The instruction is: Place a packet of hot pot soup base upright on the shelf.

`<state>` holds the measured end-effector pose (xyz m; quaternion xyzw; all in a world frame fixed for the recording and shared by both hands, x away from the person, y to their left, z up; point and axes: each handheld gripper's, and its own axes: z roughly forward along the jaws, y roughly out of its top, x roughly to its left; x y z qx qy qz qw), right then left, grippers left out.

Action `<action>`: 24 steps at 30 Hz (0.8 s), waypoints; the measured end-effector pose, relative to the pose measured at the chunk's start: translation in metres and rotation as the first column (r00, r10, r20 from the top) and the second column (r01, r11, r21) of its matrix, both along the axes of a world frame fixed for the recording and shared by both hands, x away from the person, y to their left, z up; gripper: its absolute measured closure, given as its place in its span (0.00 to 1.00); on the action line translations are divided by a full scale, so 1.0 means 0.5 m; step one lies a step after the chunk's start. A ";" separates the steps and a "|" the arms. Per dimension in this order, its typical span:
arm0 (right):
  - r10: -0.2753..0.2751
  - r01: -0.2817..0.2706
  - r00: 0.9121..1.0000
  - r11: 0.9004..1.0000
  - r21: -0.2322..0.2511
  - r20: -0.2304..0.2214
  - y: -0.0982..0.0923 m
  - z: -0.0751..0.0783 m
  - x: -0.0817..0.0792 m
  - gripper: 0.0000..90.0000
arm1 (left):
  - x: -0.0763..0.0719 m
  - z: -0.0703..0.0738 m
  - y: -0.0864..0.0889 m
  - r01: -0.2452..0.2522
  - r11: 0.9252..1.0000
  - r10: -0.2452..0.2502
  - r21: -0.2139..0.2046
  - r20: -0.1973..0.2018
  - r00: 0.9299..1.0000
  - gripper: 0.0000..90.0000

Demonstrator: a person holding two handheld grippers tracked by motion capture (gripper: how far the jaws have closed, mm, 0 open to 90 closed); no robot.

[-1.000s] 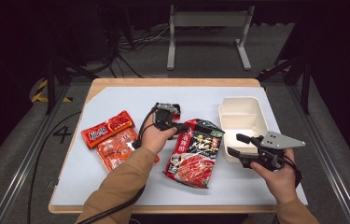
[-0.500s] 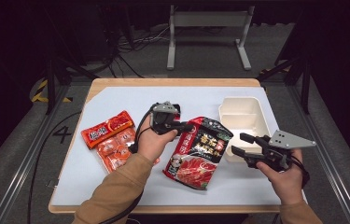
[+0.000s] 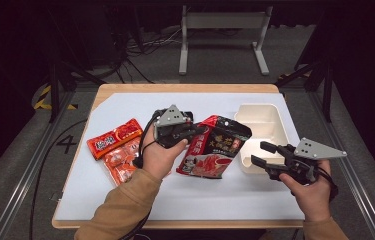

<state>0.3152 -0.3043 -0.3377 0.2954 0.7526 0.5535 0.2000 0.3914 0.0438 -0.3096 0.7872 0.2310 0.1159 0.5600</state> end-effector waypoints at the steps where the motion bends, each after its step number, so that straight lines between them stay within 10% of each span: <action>1: 0.000 0.000 1.000 1.000 -0.002 -0.003 0.001 0.000 0.000 0.46 | -0.001 0.003 0.003 -0.004 1.000 0.004 -0.004 0.009 1.000 0.97; 24: 0.079 -0.080 0.996 0.997 -0.015 -0.042 0.073 0.003 0.041 0.36 | -0.046 0.037 0.023 0.033 0.995 -0.025 -0.092 0.090 0.996 0.97</action>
